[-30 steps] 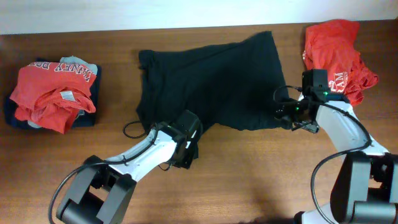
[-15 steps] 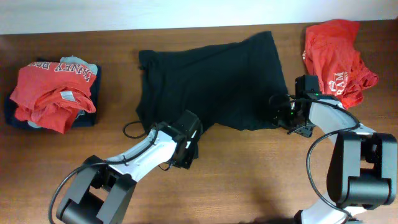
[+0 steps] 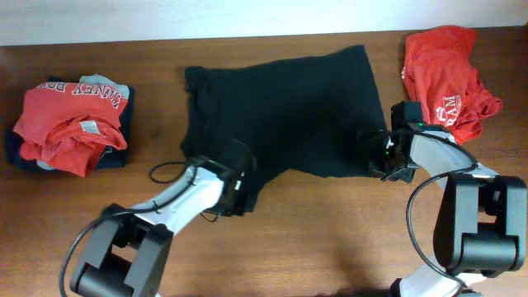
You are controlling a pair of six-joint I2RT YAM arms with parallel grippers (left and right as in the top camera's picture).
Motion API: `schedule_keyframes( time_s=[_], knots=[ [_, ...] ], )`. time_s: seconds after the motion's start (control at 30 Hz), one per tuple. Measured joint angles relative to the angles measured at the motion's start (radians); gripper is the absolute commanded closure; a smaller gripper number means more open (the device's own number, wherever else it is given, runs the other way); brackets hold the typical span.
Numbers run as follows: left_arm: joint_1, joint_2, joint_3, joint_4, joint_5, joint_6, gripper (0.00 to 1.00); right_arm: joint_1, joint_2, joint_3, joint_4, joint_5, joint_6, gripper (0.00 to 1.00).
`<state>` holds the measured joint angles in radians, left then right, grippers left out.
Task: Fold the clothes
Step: 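Pull the hem corners outward to square the shirt into a rectangle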
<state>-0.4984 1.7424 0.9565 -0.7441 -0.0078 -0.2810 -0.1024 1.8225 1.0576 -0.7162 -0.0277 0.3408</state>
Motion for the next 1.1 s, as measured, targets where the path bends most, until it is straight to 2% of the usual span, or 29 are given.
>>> schedule_keyframes(
  time_s=[0.2,0.37,0.67,0.97,1.1],
  knots=[
    [0.101,0.002,0.034,-0.05,-0.034,-0.004,0.99,0.0,-0.012,0.006,-0.109,-0.009,0.003,0.96],
    [0.121,-0.032,0.09,-0.102,-0.073,-0.007,0.99,0.0,-0.106,0.008,-0.204,-0.019,0.003,0.96],
    [0.12,-0.214,0.111,-0.2,-0.095,-0.019,0.99,0.0,-0.288,0.019,-0.355,-0.072,-0.027,0.96],
    [0.12,-0.468,0.112,-0.229,-0.134,-0.06,0.99,0.0,-0.374,0.019,-0.438,-0.111,-0.055,0.96],
    [0.12,-0.527,0.114,-0.221,-0.14,-0.072,0.99,0.0,-0.389,0.019,-0.443,-0.118,-0.064,0.96]
  ],
)
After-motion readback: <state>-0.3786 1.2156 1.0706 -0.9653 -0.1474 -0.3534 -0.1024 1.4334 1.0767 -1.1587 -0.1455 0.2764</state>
